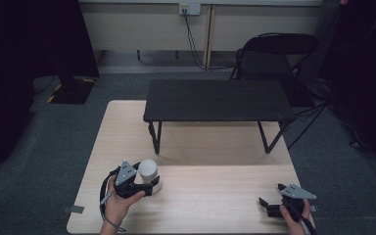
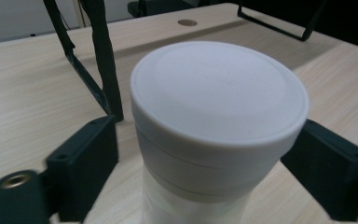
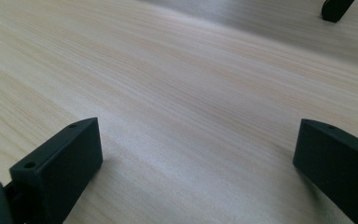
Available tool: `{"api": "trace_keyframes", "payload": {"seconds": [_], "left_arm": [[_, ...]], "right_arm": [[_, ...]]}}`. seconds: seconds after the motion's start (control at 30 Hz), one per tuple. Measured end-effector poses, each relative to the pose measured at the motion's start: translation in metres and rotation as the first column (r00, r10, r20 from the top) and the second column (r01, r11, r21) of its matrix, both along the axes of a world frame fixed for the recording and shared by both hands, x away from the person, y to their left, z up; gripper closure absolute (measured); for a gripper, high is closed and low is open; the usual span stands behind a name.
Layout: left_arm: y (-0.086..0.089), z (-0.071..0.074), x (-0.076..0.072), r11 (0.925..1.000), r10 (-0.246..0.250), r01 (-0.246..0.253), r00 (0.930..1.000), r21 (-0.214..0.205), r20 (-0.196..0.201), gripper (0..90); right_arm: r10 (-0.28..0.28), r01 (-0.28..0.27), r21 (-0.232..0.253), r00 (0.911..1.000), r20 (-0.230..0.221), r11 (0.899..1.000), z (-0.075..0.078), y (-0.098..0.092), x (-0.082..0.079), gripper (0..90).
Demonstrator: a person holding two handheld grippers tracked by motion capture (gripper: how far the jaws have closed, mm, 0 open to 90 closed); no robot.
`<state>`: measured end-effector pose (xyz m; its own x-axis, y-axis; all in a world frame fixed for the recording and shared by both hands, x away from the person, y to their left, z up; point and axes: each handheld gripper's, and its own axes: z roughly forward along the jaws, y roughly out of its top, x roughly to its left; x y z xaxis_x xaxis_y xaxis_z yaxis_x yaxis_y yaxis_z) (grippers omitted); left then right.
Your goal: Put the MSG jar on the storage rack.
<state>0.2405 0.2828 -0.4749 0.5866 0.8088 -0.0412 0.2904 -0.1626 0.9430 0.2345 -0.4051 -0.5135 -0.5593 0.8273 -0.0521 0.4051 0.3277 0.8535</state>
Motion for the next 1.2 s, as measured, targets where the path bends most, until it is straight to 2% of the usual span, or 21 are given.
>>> {"api": "trace_keyframes", "payload": {"seconds": [0.13,0.17,0.27,0.5,0.63,0.7,0.8,0.93,0.97,1.0,1.1,1.13,1.17,1.2], "left_arm": [[0.002,-0.002,0.0,0.9999,-0.011,0.011,0.9999,-0.004,0.01,26.3],[0.002,-0.002,0.0,0.9998,-0.018,0.018,0.9997,-0.001,0.016,31.9],[0.0,-0.002,-0.002,0.9998,-0.015,0.015,0.9995,0.01,0.026,33.5],[-0.005,-0.003,-0.005,0.9999,0.009,-0.01,0.9995,0.005,0.031,33.9],[-0.008,0.006,-0.004,0.9996,-0.005,0.004,0.9998,0.029,0.019,33.9],[-0.01,0.011,-0.004,0.9997,-0.014,0.013,0.9998,0.019,0.015,34.0],[-0.011,0.031,-0.002,0.9992,-0.039,0.039,0.9992,0.002,0.012,33.9],[-0.016,0.066,0.004,0.9968,-0.076,0.077,0.997,-0.021,0.015,34.0],[-0.023,0.089,0.008,0.9958,-0.091,0.091,0.9954,0.0,0.028,33.9],[-0.023,0.089,0.008,0.9958,-0.091,0.091,0.9954,0.0,0.028,33.9],[-0.039,0.13,0.017,0.9935,-0.102,0.1,0.9934,0.055,0.051,33.9],[-0.043,0.14,0.02,0.9931,-0.105,0.102,0.9929,0.059,0.057,33.9],[-0.047,0.157,0.027,0.992,-0.116,0.112,0.9909,0.058,0.068,33.9],[-0.047,0.157,0.027,0.992,-0.116,0.112,0.9909,0.058,0.068,33.9]], "right_arm": [[0.001,-0.001,0.0,1.0,0.0,1.0,0.0,0.0,0.0,0.6],[0.001,-0.001,0.0,1.0,-0.001,1.0,0.0,0.0,0.0,0.6],[0.002,-0.002,0.0,1.0,-0.001,1.0,0.0,0.0,0.0,0.5],[0.003,-0.003,0.0,1.0,-0.001,1.0,0.0,0.0,0.0,0.5],[0.003,-0.003,0.0,1.0,-0.001,1.0,0.0,0.0,0.0,0.6],[0.003,-0.003,0.0,1.0,-0.001,1.0,0.0,0.0,0.0,0.5],[0.003,-0.003,0.0,1.0,-0.001,1.0,0.0,0.0,0.0,0.5],[0.003,-0.003,0.0,1.0,-0.001,1.0,0.0,0.0,0.0,0.5],[0.003,-0.003,0.0,1.0,-0.001,1.0,0.0,0.0,0.0,0.5],[0.003,-0.003,0.0,1.0,-0.001,1.0,0.0,0.0,0.0,0.5],[0.004,-0.004,0.0,1.0,-0.001,1.0,0.0,0.0,0.0,0.5],[0.005,-0.005,0.0,1.0,-0.001,1.0,0.0,-0.001,0.0,0.5],[0.005,-0.005,0.0,1.0,-0.001,1.0,0.0,-0.001,0.0,0.5],[0.005,-0.005,0.0,1.0,-0.001,1.0,0.0,-0.001,0.0,0.5]]}}
